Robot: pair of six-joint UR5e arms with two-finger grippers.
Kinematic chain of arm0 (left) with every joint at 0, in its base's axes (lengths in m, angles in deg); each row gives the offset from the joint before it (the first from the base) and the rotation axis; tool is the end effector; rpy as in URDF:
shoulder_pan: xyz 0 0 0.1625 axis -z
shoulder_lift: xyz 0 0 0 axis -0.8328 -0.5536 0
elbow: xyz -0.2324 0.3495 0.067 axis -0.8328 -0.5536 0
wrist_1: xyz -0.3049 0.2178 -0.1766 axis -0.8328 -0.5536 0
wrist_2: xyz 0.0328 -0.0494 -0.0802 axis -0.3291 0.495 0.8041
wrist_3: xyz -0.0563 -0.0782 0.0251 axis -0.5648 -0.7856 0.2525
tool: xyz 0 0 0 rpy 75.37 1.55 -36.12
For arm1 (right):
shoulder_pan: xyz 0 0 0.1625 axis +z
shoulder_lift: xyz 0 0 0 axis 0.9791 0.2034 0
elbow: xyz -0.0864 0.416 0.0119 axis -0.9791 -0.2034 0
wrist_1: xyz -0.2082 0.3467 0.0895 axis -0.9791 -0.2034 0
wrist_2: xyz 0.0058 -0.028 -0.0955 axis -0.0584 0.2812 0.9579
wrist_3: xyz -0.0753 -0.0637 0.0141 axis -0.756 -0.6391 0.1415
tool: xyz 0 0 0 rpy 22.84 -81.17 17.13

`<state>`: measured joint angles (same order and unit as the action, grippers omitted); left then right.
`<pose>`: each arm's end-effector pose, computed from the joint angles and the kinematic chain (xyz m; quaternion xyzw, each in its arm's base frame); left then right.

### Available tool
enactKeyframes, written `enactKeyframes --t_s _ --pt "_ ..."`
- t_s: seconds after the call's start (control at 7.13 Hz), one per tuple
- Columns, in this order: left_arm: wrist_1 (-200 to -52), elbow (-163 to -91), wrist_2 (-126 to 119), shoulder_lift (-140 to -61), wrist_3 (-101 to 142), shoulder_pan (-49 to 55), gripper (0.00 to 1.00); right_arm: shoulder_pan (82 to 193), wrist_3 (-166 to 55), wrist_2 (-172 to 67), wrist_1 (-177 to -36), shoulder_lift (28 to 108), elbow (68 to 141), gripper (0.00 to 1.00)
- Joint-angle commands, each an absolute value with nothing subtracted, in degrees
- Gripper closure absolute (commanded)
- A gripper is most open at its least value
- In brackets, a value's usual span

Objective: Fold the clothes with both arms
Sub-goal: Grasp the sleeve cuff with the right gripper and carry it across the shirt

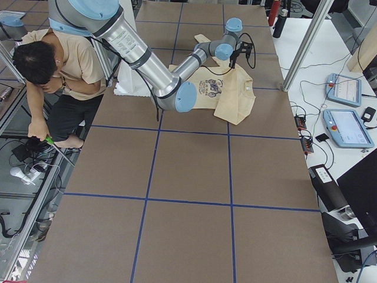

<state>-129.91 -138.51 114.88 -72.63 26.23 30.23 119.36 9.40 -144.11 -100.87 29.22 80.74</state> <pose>-0.0306 -0.4507 0.5493 0.2236 0.4306 0.0819 0.8705 -0.5446 -0.5969 0.1021 0.0278 -0.5039 0.1413 0.8517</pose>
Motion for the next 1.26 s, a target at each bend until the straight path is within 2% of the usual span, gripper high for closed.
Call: enactKeyframes --t_s 0.0,0.28,0.42,0.7,0.84,0.98,1.12 --pt "-130.47 -138.49 114.88 -72.85 25.99 28.18 0.0 114.14 12.27 -136.25 -98.88 19.0 71.3 1.0" --pt "-130.99 -138.58 114.97 -73.2 19.72 24.41 0.0 112.2 14.38 -132.3 -90.66 14.15 61.3 1.0" --pt "-135.35 -138.05 114.1 -73.55 11.83 18.65 0.0 111.41 14.99 -130.53 -90.53 13.08 59.77 0.01" --pt "-146.6 -134.12 108.84 -73.55 -1.27 8.7 0.0 111.4 18.86 -130.42 -90.53 10.8 57.66 0.0" --pt "-148.82 -131.14 108.99 -73.29 -4.13 7.7 0.0 111.57 19.21 -130.42 -90.53 10.26 57.73 0.01" --pt "-149.45 -129.1 108.73 -73.37 -5.64 6.73 0.0 112.71 19.65 -130.77 -90.7 10.69 58.86 0.01" --pt "-149.54 -127.08 108.55 -73.55 -5.91 4.37 0.02 113.85 19.65 -131.56 -90.97 13.31 62.96 0.01"
